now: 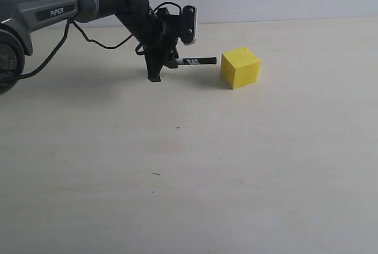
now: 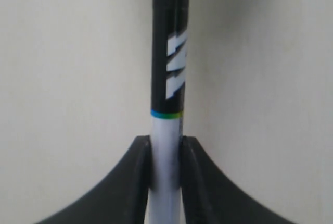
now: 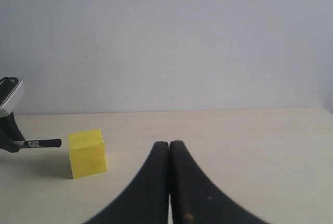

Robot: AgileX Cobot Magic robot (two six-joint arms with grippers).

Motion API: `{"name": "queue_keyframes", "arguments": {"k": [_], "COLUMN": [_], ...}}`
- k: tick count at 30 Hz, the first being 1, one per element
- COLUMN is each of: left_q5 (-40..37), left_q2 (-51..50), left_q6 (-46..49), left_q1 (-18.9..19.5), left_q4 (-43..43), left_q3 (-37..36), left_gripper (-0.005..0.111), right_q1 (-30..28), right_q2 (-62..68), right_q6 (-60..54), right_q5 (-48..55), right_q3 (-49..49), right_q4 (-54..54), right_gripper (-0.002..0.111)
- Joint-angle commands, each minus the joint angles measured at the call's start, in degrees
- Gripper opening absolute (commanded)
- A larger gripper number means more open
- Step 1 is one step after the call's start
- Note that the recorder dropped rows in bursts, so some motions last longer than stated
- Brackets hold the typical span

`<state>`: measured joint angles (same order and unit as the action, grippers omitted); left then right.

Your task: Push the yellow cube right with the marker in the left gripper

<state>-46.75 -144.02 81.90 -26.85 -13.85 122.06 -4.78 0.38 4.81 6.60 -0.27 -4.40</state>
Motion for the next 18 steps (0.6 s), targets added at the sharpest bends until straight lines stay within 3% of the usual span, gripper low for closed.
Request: {"name": "queue_keyframes", "arguments": {"k": [1, 6, 13, 18], "left_q5": [4.76, 5.56, 1.64, -2.48], "left_q2": [-0.45, -0.59, -0.59, -0.63], "left_q6": [-1.25, -1.78, -3.86, -13.71], "left_q1": [-2.84, -3.44, -0.98, 0.39], "left_q4": [-0.79, -0.12, 1.08, 2.02], "left_q3": [0.52, 0.52, 0.62, 4.69], "left_gripper": [0.000, 0.000, 0.000, 0.000], "right_q1": [-0.31, -0.31, -0.31, -0.31], "right_q2": [-0.38, -0.38, -0.38, -0.38], "right_q6": [0.02, 0.02, 0.02, 0.02], "right_q5": [-0.33, -0.33, -0.33, -0.33], "right_q3": [0.27, 0.27, 0.27, 0.27], "right_q4": [-0.09, -0.09, -0.09, -0.09], "right_gripper": [0.000, 0.000, 0.000, 0.000]}}
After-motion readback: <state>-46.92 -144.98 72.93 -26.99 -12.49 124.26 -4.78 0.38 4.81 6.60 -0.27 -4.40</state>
